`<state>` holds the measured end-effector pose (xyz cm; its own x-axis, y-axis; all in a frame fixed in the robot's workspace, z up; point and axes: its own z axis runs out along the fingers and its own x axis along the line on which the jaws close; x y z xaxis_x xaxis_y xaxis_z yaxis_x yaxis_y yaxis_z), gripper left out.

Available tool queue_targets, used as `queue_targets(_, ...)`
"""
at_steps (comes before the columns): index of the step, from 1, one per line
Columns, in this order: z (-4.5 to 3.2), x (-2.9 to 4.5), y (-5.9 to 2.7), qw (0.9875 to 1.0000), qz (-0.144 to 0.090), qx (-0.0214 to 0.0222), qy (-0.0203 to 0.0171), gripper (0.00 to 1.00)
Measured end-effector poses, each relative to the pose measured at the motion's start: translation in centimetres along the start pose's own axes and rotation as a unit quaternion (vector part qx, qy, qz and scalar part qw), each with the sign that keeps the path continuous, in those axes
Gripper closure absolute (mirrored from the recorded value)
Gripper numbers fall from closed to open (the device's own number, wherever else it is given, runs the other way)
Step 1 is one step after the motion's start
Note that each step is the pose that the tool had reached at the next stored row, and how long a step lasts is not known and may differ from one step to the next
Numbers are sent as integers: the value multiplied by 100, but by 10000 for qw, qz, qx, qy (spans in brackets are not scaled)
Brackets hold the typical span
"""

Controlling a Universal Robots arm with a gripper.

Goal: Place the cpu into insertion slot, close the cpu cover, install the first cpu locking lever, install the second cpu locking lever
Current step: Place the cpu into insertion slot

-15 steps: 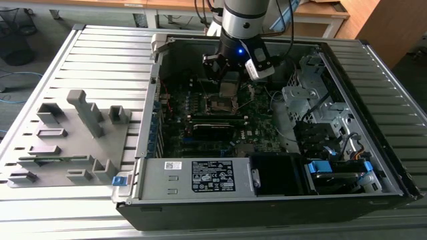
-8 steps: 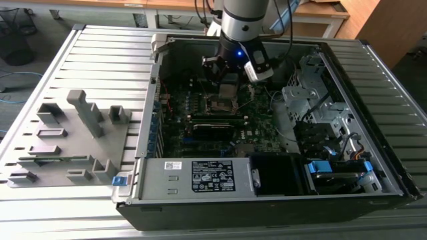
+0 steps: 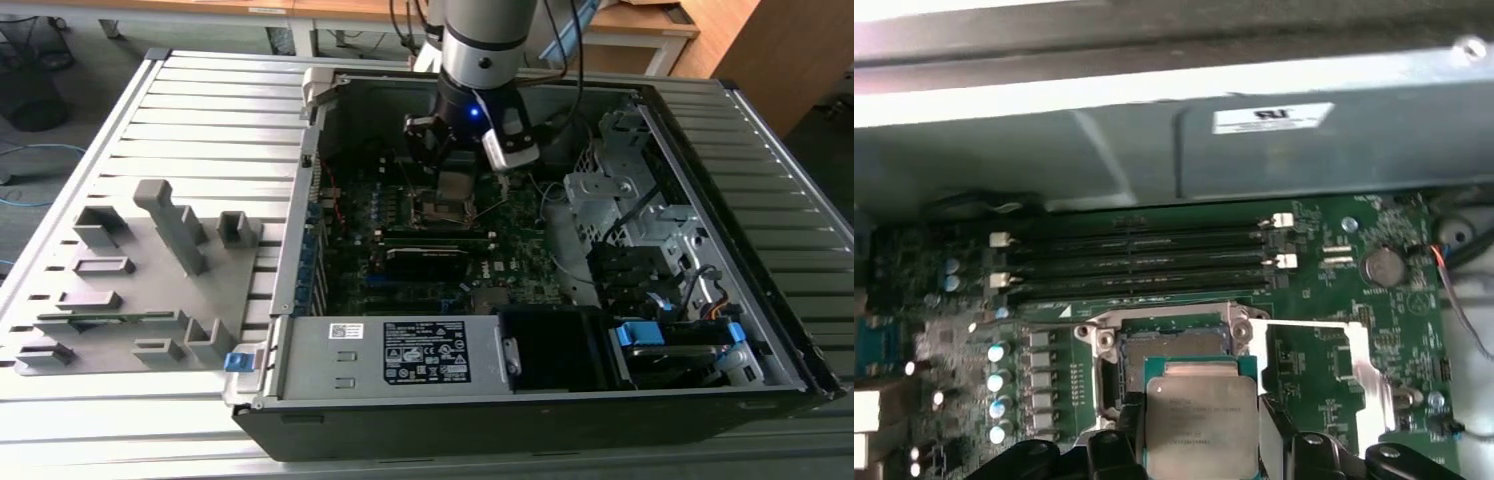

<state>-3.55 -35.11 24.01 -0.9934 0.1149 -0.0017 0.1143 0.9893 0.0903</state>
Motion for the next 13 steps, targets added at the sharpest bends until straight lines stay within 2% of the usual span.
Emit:
queue_targets(4,19,0,-2,9993,366,1,-33,46)
queue_targets(7,24,0,-2,9980,635,2,-57,46)
queue_targets(10,26,0,-3,9959,902,1,-82,46)
queue_targets(13,27,0,-3,9930,1177,2,-107,46)
